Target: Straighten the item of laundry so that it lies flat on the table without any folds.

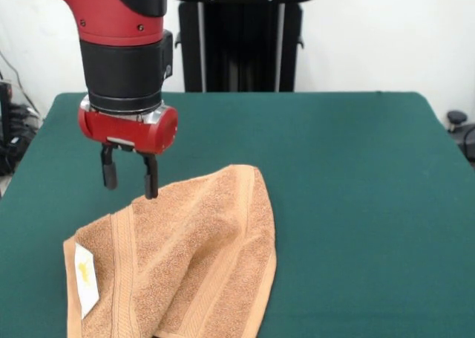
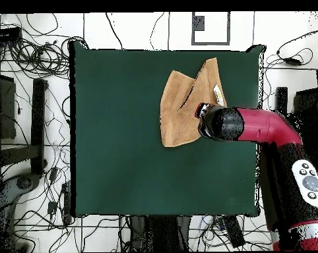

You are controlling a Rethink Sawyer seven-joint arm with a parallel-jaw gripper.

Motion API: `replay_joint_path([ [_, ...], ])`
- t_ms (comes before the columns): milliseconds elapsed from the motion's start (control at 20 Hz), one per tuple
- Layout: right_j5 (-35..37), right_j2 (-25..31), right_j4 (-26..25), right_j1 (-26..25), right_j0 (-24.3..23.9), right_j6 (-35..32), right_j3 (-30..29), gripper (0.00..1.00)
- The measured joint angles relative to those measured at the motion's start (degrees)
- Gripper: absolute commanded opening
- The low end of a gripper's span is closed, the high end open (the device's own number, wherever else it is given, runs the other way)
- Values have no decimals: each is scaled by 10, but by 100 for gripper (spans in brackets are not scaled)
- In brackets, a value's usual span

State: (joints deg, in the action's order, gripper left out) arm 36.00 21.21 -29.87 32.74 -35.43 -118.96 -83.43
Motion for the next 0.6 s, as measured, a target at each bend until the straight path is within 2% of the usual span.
replay_joint_path([
  [600, 64, 0, 3, 29, -51, 0, 0, 100],
])
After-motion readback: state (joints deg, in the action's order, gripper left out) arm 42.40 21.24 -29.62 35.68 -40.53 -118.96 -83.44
